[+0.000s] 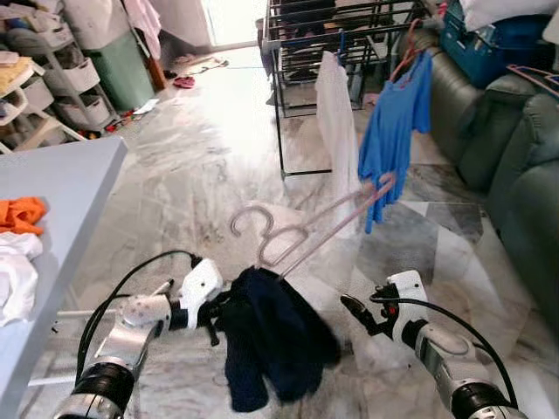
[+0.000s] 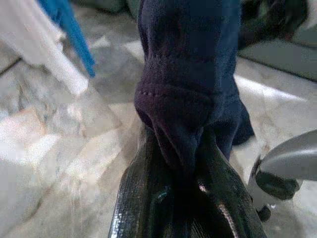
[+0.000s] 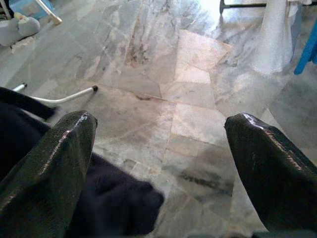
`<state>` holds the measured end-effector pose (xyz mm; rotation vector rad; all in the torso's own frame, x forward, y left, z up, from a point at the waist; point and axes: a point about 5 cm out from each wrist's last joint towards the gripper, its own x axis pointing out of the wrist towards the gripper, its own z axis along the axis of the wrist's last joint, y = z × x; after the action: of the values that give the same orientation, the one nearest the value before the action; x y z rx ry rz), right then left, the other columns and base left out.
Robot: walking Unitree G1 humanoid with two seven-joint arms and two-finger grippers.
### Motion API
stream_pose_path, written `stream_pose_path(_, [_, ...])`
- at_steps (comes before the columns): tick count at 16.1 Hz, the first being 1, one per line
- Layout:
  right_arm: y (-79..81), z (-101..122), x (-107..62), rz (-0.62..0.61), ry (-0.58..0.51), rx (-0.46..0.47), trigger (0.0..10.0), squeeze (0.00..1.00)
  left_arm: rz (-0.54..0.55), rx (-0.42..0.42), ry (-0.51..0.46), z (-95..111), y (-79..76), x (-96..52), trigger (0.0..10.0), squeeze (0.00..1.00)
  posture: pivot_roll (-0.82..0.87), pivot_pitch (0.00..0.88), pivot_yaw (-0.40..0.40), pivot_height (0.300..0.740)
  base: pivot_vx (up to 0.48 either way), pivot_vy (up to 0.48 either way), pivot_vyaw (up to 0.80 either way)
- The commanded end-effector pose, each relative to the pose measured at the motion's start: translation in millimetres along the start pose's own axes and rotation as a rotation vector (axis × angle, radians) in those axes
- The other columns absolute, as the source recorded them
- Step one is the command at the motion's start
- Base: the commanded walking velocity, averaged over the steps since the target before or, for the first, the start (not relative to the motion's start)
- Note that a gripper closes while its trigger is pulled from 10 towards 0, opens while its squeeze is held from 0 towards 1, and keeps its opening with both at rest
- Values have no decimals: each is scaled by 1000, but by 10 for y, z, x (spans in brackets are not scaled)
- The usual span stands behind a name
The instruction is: Hang hanger
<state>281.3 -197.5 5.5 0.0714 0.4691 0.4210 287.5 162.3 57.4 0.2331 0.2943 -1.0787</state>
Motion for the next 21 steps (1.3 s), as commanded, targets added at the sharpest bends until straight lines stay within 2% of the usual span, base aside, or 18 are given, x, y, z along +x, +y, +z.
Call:
stream_pose_path(1, [38, -48, 23, 6, 23, 36, 10000, 0, -2, 38, -50, 167, 48, -21, 0, 0, -147, 0, 121, 740, 0, 0, 0])
stream_pose_path(4, [194, -25, 113, 78, -1, 64, 10000, 0, -10, 71, -99, 341, 23, 64, 0, 0, -145, 0, 124, 740, 0, 0, 0])
stream_pose_path(7, [334, 17, 171, 167, -40, 96, 10000, 0, -10, 66, -103, 377, -45, 128, 0, 0, -143, 0, 123, 740, 0, 0, 0])
stream_pose_path(10, [341, 2, 150, 209, -36, 99, 10000, 0, -8, 72, -105, 391, -60, 156, 0, 0, -147, 0, 122, 740, 0, 0, 0])
stream_pose_path(14, [281, -164, 89, 161, 49, 78, 10000, 0, -25, 92, -167, 598, -71, 168, 0, 0, -145, 0, 121, 740, 0, 0, 0])
stream_pose_path(21, [281, -164, 89, 161, 49, 78, 10000, 0, -25, 92, -167, 598, -71, 168, 0, 0, -145, 0, 121, 740, 0, 0, 0])
